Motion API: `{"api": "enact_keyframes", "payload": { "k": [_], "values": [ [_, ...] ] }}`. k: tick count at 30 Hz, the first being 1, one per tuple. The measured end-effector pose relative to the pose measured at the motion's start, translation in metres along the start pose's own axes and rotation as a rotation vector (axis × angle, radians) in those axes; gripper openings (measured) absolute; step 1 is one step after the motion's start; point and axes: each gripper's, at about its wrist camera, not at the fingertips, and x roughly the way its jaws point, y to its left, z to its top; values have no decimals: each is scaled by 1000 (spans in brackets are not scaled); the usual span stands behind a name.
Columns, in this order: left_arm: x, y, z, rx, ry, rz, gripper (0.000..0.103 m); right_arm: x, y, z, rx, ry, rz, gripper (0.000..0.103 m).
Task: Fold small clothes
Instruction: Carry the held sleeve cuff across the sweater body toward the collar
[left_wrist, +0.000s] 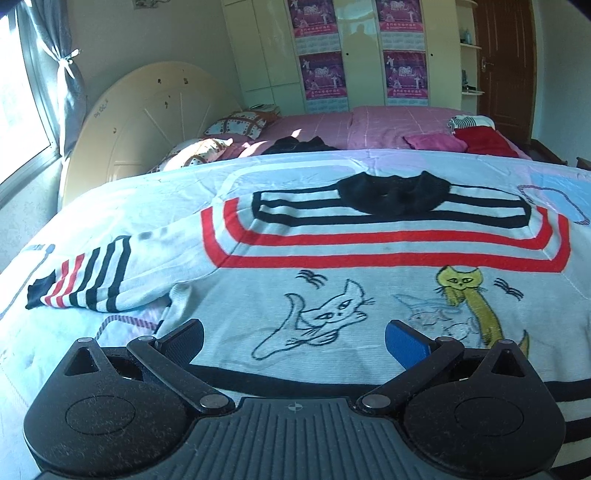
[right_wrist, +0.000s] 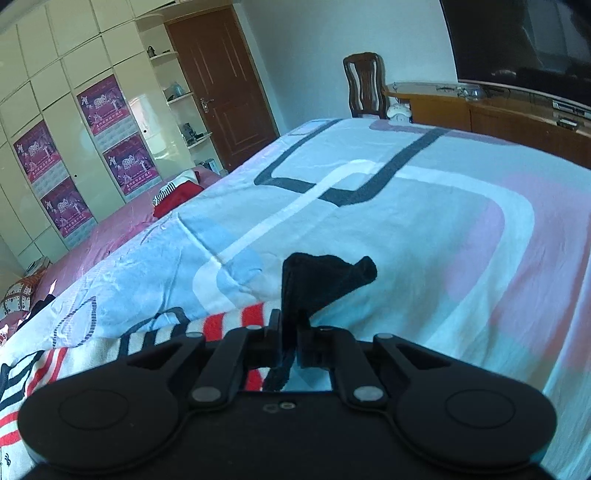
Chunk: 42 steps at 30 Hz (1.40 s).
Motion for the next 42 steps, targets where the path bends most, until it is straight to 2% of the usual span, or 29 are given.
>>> {"api": "enact_keyframes", "payload": {
  "k": [5,9,13,18,21,24,29,36,42],
  "values": [
    [19,38,-6,-13,24,-6,103,-18,57,4,-119,-45,30,8],
    [37,66,-8,-13,18,-23,103,-35,130,-12,-251,-69,97,8],
    [51,102,-11,-22,29,-44,103,-44,214,-47,-348,-55,185,8],
    [66,145,-22,-53,54,-52,103,-44,314,-112,-482,10,297,8],
    [71,165,-29,-57,58,-36,103,-41,355,-148,-555,60,337,7],
    [75,182,-34,-65,61,-30,103,-46,382,-176,-632,65,344,7],
    [82,200,-37,-90,61,-24,103,-62,407,-200,-693,47,366,7],
    [86,213,-34,-109,52,-20,103,-72,445,-215,-733,41,436,7],
    [86,220,-34,-104,50,-10,103,-78,455,-228,-755,60,477,8]
  ]
}}
